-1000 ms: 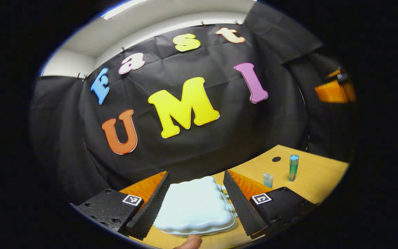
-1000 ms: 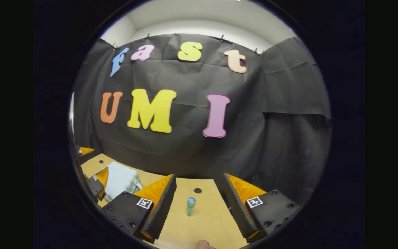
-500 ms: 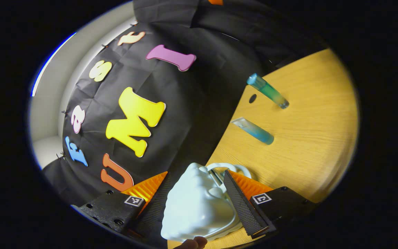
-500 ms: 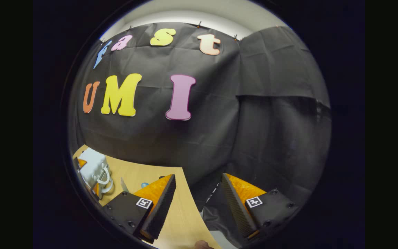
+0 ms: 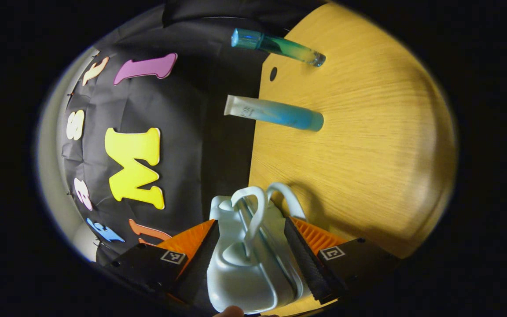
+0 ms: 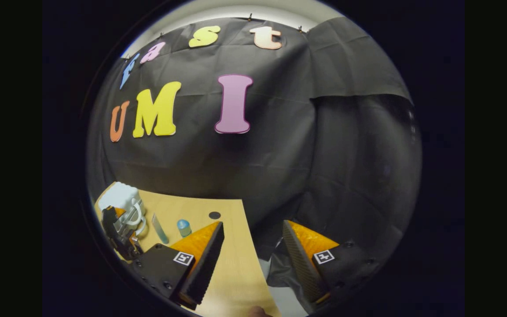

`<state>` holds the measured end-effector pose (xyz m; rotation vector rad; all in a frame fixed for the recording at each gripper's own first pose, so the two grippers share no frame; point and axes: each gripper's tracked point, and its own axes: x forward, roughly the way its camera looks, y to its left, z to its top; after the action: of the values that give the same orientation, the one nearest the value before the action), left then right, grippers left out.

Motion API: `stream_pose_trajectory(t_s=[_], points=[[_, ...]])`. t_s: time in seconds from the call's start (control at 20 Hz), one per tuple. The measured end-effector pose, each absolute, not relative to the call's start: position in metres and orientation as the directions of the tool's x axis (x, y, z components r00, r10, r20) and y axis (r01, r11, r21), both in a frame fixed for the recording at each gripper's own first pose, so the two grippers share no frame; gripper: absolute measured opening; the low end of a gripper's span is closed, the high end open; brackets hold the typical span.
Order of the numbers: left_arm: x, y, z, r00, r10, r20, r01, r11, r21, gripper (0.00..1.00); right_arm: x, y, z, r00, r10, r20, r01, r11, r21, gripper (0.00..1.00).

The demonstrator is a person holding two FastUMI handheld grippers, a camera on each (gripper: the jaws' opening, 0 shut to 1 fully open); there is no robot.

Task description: First open the suitcase, pack the skin care products into it, and then close the suitcase.

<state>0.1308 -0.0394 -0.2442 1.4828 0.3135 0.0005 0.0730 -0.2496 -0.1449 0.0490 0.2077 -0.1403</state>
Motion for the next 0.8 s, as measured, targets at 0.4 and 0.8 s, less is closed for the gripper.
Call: stream_pose_trajectory(t_s=[0.4, 0.8], points=[[0.144, -0.037, -0.245, 0.945, 0.215, -0.245, 0.244, 0.030, 0.969, 0.16, 0.079, -0.236, -0.165, 0.965, -0.061, -0.256, 0.071, 0.997, 0.029, 0.80], [0.140, -0.032, -0.227, 0.947, 0.214, -0.238, 0.201, 0.184, 0.962, 0.03, 0.077, -0.203, -0.140, 0.973, -0.028, -0.229, 0.028, 1.000, -0.002, 0.80]])
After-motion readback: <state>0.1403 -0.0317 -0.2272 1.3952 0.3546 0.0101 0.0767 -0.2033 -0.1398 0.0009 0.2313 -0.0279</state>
